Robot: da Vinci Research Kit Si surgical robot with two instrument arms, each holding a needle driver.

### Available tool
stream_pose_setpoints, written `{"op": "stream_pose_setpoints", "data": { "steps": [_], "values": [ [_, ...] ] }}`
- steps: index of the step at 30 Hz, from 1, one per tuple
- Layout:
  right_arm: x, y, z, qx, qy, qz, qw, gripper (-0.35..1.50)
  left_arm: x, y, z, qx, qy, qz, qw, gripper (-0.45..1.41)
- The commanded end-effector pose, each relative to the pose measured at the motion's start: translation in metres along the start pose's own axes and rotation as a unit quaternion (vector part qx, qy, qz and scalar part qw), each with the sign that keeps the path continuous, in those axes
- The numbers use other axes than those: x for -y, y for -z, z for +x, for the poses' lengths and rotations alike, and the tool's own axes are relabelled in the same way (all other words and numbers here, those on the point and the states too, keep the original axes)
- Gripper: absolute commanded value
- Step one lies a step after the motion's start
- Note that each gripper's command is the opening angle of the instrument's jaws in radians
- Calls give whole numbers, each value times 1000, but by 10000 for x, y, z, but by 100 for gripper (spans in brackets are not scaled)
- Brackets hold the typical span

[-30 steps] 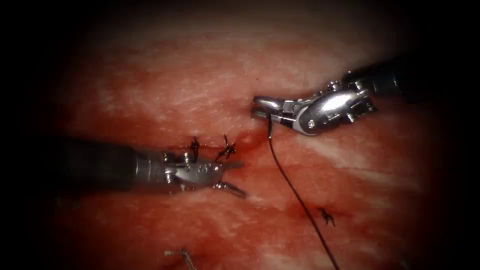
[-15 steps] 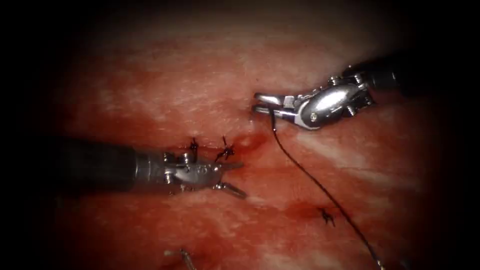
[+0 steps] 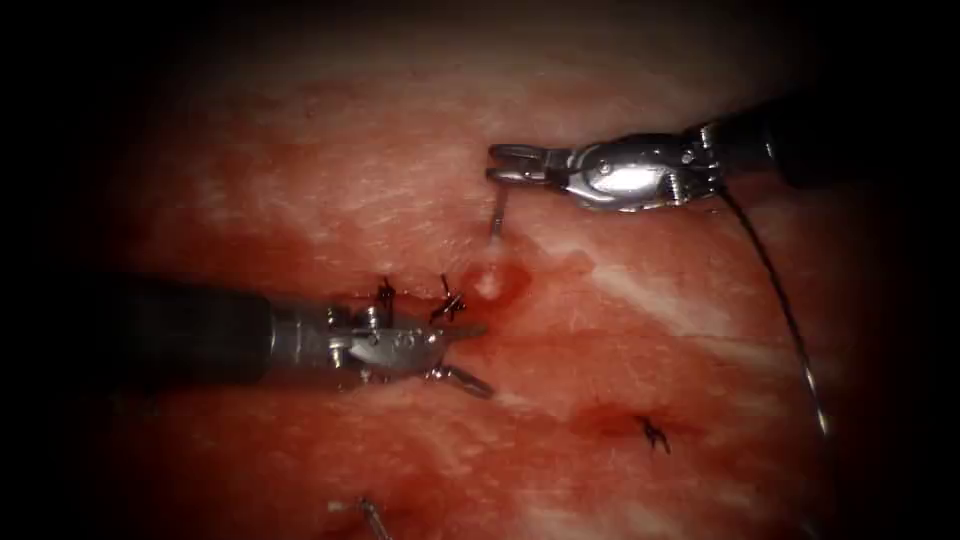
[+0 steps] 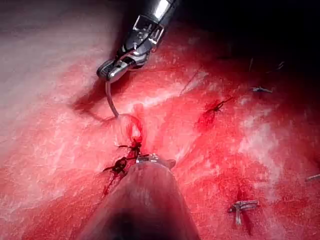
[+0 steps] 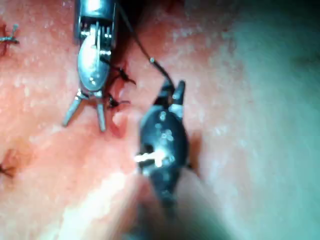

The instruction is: Wound Closure

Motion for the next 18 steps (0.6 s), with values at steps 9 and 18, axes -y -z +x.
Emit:
{"op": "stream_pose_setpoints", "data": {
  "steps": [9,18],
  "values": [
    [-11,-20,-17,5,-147,40,988,-35,-3,-8,-5,1,1,-1,1000,44],
    [7,-23,-33,27,-273,68,959,-35,-3,-7,-4,1,1,-1,1000,44]
  ]
}}
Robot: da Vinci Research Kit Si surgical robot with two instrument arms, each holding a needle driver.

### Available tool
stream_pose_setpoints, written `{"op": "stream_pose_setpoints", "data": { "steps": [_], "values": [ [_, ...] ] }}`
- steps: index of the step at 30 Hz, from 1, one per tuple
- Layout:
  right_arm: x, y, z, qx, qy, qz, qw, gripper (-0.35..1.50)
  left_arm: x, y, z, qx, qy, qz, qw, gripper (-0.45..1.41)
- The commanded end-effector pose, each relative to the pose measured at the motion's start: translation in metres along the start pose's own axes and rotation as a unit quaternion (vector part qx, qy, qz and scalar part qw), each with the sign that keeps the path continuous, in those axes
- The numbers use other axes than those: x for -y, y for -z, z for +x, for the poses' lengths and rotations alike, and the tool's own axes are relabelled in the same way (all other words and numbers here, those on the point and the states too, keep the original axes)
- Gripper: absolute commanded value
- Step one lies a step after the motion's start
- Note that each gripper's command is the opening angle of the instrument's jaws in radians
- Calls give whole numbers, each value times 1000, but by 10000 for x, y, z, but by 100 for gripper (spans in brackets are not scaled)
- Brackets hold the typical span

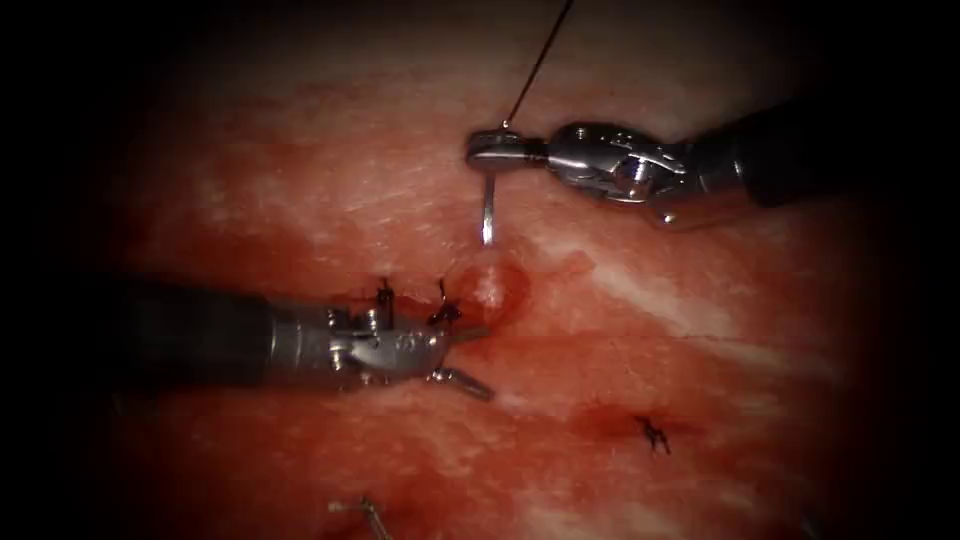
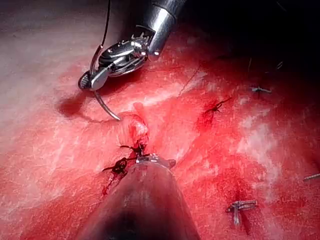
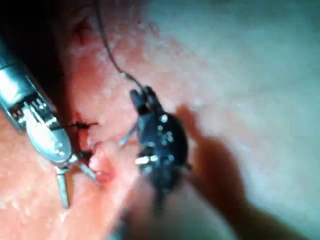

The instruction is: Wound Closure

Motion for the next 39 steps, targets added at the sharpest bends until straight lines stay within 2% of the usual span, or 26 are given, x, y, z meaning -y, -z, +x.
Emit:
{"op": "stream_pose_setpoints", "data": {
  "steps": [1,13,20,26,33,39],
  "values": [
    [3,-6,-9,4,-17,6,1000,-35,-3,-7,-4,1,1,-1,1000,44],
    [11,-12,-33,42,-128,31,990,-35,-3,-7,-4,1,1,-1,1000,44],
    [27,-18,-54,61,-154,61,984,-35,-2,-6,-4,1,1,-2,1000,44],
    [28,-18,-52,61,-157,61,984,-35,-2,-6,-4,2,0,-2,1000,44],
    [41,-16,-63,71,-183,63,979,-35,-1,-4,-4,2,1,-2,1000,44],
    [60,-13,-85,81,-188,78,976,-35,-1,-3,-4,2,1,-2,1000,44]
  ]
}}
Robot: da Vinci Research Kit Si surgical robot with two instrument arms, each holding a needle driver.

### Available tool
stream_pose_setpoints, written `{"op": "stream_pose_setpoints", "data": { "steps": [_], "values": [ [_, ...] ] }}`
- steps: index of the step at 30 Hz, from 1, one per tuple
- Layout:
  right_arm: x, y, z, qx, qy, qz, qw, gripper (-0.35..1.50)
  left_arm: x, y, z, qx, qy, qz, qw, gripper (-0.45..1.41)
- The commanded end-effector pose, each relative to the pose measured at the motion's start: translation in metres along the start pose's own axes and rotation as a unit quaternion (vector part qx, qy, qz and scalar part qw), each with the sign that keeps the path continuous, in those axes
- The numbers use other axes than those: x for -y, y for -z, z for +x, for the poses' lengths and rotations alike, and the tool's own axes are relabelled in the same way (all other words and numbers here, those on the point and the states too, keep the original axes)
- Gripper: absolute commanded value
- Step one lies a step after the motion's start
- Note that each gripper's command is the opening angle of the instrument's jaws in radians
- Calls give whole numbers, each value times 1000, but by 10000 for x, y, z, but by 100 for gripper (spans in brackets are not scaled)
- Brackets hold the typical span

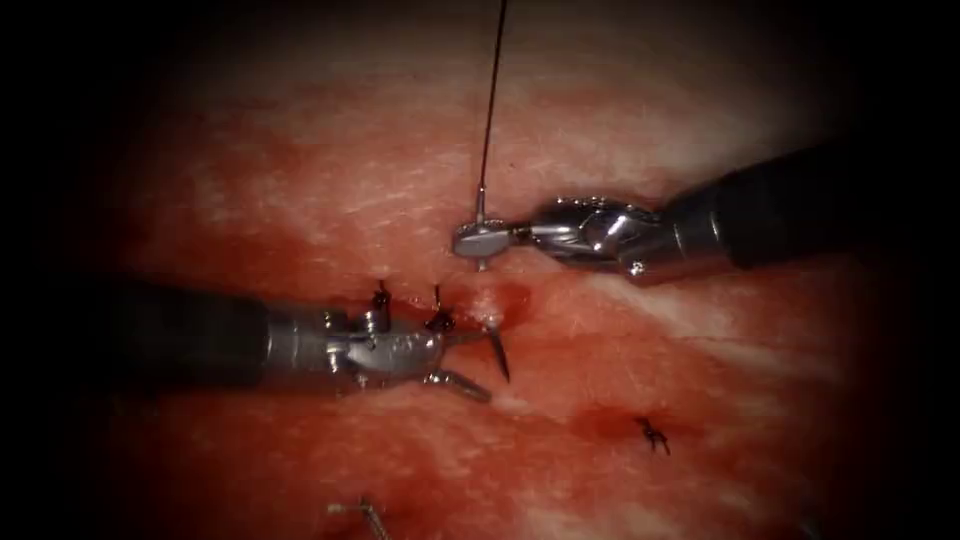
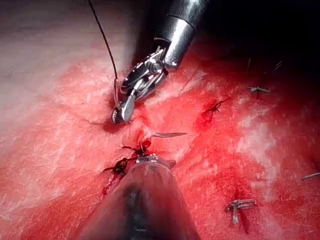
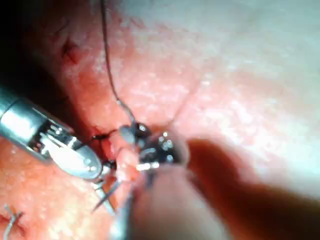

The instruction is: Wound Closure

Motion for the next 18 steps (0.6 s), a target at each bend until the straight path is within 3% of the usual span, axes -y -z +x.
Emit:
{"op": "stream_pose_setpoints", "data": {
  "steps": [1,5,9,11,18],
  "values": [
    [-1,-11,-21,5,5,4,1000,-35,-3,-7,-4,1,1,-1,1000,44],
    [0,-15,-40,10,14,7,1000,-35,-2,-7,-3,1,2,0,1000,44],
    [-1,-12,-39,-7,10,6,1000,72,-6,-4,1,1,3,0,1000,44],
    [-4,-9,-30,-28,21,5,999,94,-11,-1,6,1,-4,0,1000,42],
    [-16,15,0,-55,112,-11,992,88,-36,14,22,1,-51,22,998,36]
  ]
}}
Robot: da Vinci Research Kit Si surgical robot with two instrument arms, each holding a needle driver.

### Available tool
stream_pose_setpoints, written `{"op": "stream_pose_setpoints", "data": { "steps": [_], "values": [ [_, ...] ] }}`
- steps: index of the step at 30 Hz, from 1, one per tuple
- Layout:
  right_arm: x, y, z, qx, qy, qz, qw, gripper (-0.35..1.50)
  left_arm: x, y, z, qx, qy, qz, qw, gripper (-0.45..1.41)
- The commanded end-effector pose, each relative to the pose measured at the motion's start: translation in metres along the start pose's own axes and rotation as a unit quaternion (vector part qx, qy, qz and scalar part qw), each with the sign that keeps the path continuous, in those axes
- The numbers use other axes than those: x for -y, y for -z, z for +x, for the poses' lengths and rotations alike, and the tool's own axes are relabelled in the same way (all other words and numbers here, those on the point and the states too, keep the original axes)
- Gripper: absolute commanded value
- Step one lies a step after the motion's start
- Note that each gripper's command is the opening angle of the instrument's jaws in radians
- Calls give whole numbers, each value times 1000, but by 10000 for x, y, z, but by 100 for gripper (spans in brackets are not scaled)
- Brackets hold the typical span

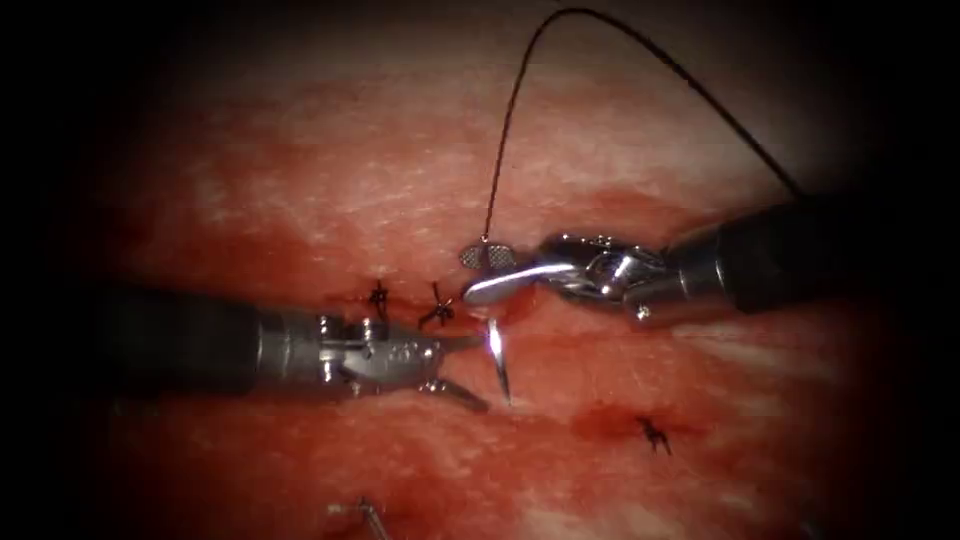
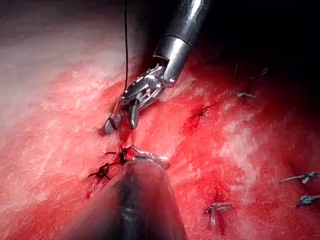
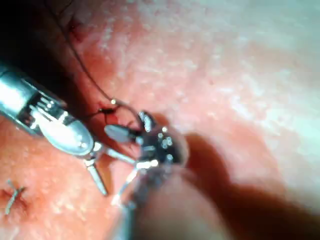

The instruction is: Wound Closure

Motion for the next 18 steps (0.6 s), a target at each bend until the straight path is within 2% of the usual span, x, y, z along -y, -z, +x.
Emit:
{"op": "stream_pose_setpoints", "data": {
  "steps": [1,6,12,14,18],
  "values": [
    [-9,3,-1,-2,7,-7,1000,88,-7,-5,-3,0,-2,0,1000,36],
    [-18,20,6,-4,16,-9,1000,89,-23,2,-2,10,-36,28,999,39],
    [-23,31,12,-6,13,-8,1000,89,-28,10,8,8,-100,65,993,37],
    [-27,34,13,-6,13,-9,1000,88,-22,14,13,17,-149,98,984,27],
    [-33,35,14,-7,13,-11,1000,88,-1,15,12,19,-236,160,958,32]
  ]
}}
